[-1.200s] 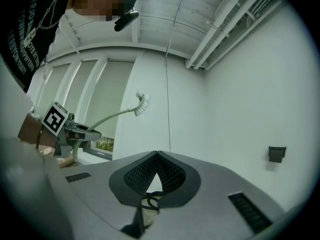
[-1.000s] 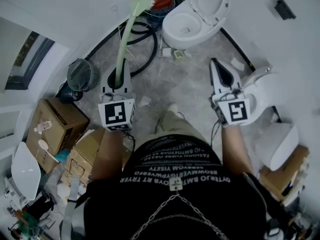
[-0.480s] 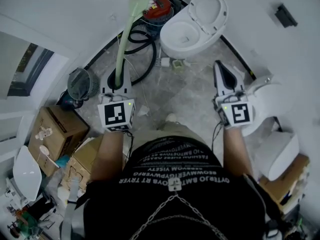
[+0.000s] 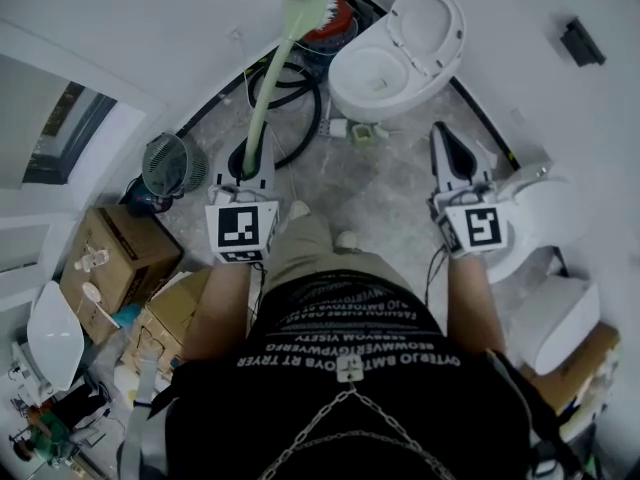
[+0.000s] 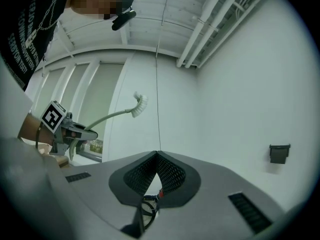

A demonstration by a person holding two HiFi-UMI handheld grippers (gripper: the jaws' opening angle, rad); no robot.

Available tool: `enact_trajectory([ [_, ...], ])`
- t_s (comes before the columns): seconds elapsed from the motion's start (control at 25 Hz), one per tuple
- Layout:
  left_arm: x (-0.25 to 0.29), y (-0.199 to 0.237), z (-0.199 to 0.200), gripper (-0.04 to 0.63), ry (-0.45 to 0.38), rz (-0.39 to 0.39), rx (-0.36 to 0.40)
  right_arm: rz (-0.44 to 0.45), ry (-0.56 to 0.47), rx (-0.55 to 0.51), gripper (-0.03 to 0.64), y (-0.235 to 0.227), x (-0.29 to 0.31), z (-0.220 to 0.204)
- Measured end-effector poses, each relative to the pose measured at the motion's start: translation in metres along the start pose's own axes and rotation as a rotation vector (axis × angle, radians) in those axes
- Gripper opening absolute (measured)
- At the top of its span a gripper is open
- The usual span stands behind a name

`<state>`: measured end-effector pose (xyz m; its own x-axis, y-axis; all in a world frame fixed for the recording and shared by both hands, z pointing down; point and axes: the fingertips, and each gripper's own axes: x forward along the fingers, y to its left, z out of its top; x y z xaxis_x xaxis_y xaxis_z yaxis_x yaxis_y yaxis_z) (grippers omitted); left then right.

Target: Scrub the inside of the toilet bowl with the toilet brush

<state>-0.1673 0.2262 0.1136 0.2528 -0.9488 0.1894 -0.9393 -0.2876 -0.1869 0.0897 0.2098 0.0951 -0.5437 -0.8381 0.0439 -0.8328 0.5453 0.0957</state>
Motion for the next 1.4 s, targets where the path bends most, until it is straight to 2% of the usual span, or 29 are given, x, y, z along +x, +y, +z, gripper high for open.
enact_trajectory([
  [0.12, 0.001, 0.001, 0.006, 0.0, -0.006, -0.02, -0.005, -0.003, -0.007, -0.007, 0.003, -0.002, 0.005, 0.001],
  [0.28, 0.007, 0.001, 0.014, 0.001, -0.047, -0.045, 0.025, -0.016, -0.006, -0.049, 0.003, -0.011, 0.006, -0.002],
  [0.44, 0.024, -0.004, 0.013, 0.001, -0.047, -0.057, 0.032, -0.022, -0.009, -0.011, 0.003, -0.011, 0.012, 0.002],
  [0.56, 0.036, -0.007, 0.013, 0.001, -0.046, -0.066, 0.02, -0.027, -0.008, -0.023, 0.003, -0.016, 0.017, 0.001],
  [0.76, 0.055, 0.002, 0.013, 0.002, -0.026, -0.073, 0.05, -0.042, -0.005, -0.03, 0.003, -0.024, 0.03, 0.001],
  [0.96, 0.08, 0.01, 0.023, 0.001, -0.047, -0.084, 0.025, -0.067, -0.007, -0.03, 0.003, -0.04, 0.044, 0.004],
  [1.4, 0.141, 0.028, 0.017, 0.002, 0.008, -0.124, 0.017, -0.099, 0.01, -0.016, 0.003, -0.067, 0.089, 0.001],
])
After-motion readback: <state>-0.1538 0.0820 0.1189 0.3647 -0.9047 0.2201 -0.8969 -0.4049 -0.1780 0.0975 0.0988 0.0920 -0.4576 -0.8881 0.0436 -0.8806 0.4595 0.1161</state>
